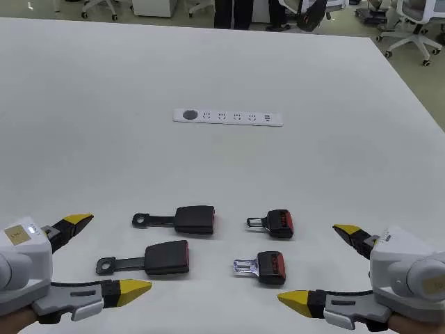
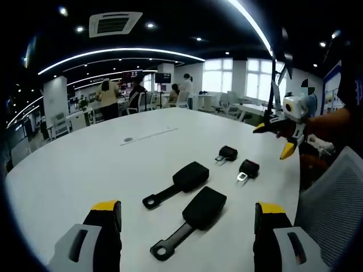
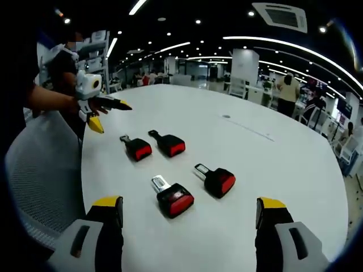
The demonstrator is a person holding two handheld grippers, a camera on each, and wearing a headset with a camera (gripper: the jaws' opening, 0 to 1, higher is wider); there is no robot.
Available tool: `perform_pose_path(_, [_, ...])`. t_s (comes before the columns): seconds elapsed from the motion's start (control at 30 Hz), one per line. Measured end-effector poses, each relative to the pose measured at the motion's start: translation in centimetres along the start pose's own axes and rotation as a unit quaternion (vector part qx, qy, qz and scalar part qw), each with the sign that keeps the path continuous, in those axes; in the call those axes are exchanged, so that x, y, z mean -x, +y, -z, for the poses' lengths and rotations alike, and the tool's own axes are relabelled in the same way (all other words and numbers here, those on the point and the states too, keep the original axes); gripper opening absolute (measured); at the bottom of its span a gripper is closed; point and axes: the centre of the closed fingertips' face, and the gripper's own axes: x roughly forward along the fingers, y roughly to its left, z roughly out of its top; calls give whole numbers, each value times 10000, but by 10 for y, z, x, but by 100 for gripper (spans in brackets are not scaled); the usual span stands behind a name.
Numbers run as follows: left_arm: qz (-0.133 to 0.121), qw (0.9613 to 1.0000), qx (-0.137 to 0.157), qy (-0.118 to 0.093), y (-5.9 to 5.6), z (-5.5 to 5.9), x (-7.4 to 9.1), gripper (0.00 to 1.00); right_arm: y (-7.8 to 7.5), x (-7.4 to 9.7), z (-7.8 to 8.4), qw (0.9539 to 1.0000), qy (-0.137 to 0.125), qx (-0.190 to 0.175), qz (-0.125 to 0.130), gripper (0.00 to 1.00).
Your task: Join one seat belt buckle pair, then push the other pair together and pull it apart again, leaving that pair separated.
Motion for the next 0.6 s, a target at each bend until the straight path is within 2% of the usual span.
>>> perform_pose_path(0.43, [-7, 10000, -6, -3, -2, -1, 1, 100, -1, 1, 0, 10000, 17, 18, 14, 99])
perform_pose_path(0.6, [-6, 10000, -27, 18, 0, 1, 2, 100, -2, 2, -1, 10000, 26, 45, 20, 99])
